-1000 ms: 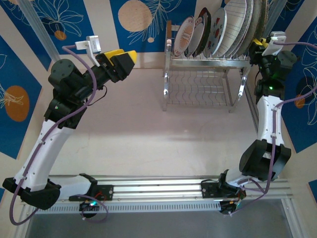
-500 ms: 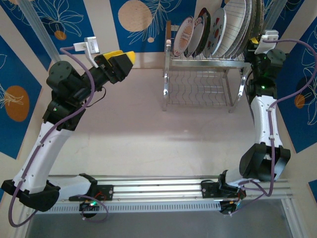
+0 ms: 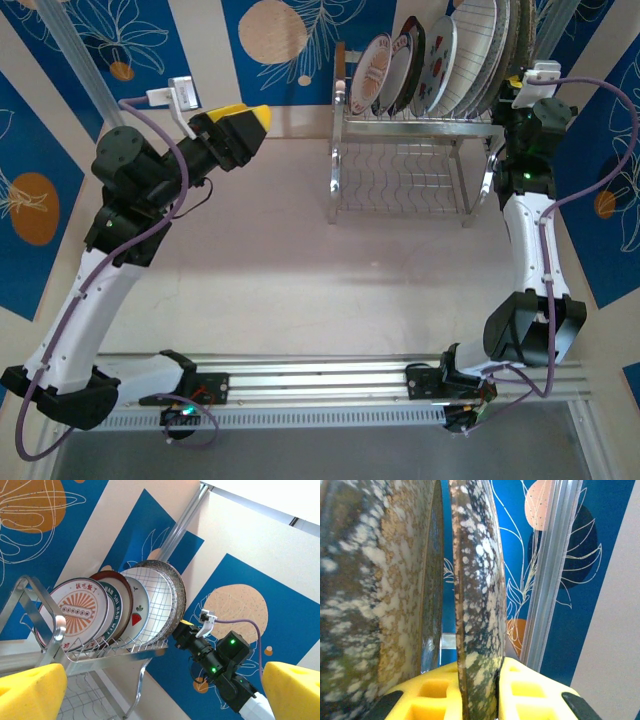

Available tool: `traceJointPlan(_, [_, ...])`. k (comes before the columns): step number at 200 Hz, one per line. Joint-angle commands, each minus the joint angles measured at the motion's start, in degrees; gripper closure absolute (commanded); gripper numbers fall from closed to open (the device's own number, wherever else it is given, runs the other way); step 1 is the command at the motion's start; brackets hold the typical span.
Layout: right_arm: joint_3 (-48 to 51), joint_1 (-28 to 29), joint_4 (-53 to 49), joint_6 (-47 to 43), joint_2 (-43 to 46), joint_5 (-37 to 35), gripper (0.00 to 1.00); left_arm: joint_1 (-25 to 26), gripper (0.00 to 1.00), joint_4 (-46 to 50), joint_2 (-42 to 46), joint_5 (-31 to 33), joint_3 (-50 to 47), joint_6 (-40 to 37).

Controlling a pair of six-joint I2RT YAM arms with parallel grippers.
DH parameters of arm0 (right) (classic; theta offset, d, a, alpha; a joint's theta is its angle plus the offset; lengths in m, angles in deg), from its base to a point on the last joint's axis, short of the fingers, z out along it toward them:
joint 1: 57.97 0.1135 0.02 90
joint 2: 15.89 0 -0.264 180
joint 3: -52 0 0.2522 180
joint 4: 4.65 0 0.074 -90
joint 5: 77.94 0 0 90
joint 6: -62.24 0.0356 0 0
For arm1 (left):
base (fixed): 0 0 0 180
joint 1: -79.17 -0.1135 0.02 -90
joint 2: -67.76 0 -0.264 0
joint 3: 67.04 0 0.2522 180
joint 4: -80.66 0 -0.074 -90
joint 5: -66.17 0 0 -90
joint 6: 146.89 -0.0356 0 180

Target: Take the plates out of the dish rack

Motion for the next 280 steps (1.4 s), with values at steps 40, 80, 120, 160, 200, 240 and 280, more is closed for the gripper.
traceJointPlan(40, [-5.97,1.20,-4.83,2.27,1.29,-1.03,1.00,0.64,0.00,-2.65,1.96,1.17,-1.51,0.68])
traceJointPlan(80, [-9.13,1.81,-8.02,0.83,1.81,-2.93,1.00,0.75,0.00,-3.40,2.40,1.38,-2.56,0.88])
traceJointPlan(120, [-12.80,1.78,-11.26,0.45,1.92,-4.79,1.00,0.92,0.00,-3.96,2.78,1.55,-3.36,1.25])
traceJointPlan(160, [-15.59,1.86,-13.48,-0.29,1.63,-5.05,1.00,0.96,0.00,-3.95,2.84,1.62,-3.68,1.19])
traceJointPlan(200, [-19.35,2.04,-15.67,-1.34,0.71,-7.25,1.00,1.06,0.00,-4.47,2.84,1.45,-3.84,1.43])
traceJointPlan(240, [-23.27,2.17,-17.36,-2.31,-0.41,-10.57,1.00,1.10,0.00,-4.75,2.67,1.44,-3.80,1.60])
traceJointPlan(280, [-27.23,2.17,-18.96,-3.19,-1.67,-10.42,1.00,1.19,0.00,-4.93,2.50,1.44,-3.96,1.74])
